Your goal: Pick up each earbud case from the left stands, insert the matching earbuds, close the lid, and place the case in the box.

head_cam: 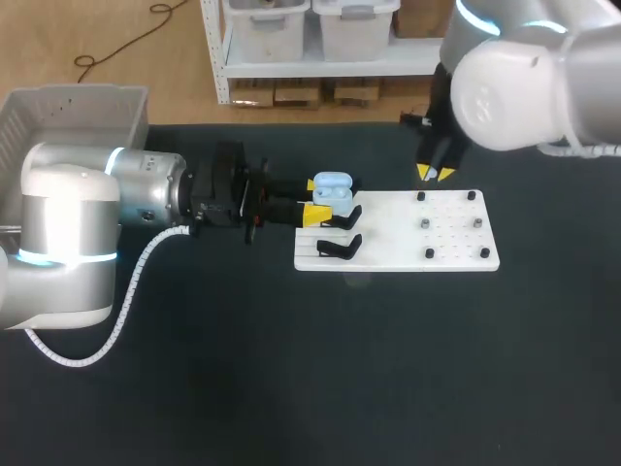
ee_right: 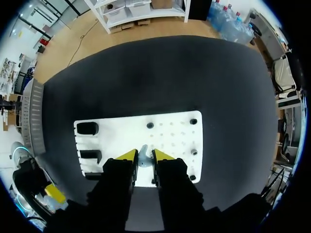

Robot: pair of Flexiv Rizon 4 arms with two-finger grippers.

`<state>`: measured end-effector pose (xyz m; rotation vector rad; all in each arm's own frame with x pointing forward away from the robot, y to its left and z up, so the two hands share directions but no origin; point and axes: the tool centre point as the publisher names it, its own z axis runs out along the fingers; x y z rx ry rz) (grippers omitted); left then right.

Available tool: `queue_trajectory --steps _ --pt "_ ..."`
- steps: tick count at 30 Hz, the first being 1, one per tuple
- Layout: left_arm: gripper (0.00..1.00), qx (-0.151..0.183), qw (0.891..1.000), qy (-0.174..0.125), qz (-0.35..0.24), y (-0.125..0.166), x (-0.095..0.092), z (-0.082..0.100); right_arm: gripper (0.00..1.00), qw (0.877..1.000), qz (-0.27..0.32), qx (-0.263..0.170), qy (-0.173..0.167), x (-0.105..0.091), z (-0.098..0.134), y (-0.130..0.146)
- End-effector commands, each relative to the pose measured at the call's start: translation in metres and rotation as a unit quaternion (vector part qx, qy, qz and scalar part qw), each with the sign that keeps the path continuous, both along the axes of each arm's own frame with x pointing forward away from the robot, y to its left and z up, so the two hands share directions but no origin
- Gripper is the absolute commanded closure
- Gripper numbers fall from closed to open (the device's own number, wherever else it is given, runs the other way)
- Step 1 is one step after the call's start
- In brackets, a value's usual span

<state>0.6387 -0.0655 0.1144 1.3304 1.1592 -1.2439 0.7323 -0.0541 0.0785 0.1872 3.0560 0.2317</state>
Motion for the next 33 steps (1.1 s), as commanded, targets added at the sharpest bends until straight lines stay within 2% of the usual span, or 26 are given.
queue_trajectory --steps 1,7,15,19,26,33 --pt "1.0 0.0 1.0 0.0 -0.001 0.0 0.0 0.0 1.0 1.0 0.003 -0.009 -0.026 -0.033 0.041 0.003" --pt "1.0 0.0 1.0 0.0 -0.001 0.0 0.0 0.0 1.0 0.999 0.032 0.012 -0.02 -0.058 0.086 0.021" --pt "1.0 0.0 1.0 0.0 -0.001 0.0 0.0 0.0 1.0 0.997 0.068 0.018 -0.009 -0.086 0.123 0.045" --pt "1.0 0.0 1.0 0.0 -0.001 0.0 0.0 0.0 1.0 0.996 0.092 0.008 0.004 -0.101 0.129 0.061" --pt "1.0 0.0 1.0 0.0 -0.001 0.0 0.0 0.0 1.0 0.99 0.137 0.008 0.04 -0.112 0.125 0.087" --pt "1.0 0.0 1.0 0.0 -0.001 0.0 0.0 0.0 1.0 0.985 0.168 0.009 0.044 -0.118 0.12 0.105"
